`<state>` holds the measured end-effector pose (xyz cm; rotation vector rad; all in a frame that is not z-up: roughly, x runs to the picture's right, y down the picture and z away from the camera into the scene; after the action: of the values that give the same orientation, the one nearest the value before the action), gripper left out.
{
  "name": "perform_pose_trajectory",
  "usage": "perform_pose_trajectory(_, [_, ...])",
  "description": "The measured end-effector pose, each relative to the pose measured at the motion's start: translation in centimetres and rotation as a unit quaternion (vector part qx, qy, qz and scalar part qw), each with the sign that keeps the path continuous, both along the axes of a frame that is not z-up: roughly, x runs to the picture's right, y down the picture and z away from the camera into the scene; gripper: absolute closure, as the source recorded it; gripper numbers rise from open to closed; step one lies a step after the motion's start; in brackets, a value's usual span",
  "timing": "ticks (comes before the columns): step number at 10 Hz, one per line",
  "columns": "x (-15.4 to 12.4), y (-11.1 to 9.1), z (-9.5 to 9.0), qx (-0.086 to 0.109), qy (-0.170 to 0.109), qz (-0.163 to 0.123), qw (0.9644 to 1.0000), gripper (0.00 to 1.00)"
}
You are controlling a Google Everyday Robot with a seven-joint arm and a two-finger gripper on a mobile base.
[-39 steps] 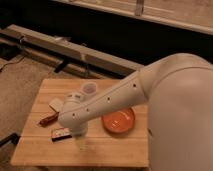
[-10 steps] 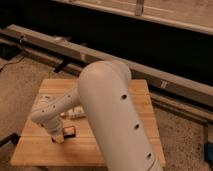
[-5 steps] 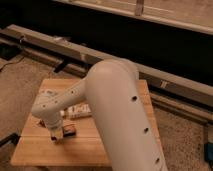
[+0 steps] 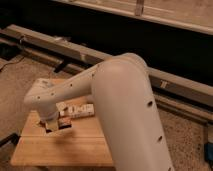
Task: Place the eraser on the white sponge
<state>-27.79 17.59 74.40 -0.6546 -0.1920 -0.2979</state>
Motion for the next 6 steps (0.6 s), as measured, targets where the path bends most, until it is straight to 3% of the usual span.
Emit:
perform_pose_trajectory(2, [-2.7,-2.0,-0.3,0.011,-0.017,-0.004,0.9998,1.00])
perform_pose_trajectory(6, [-5.4,-4.3,2.9,0.025,-0.030,-0.004,0.9992,1.00])
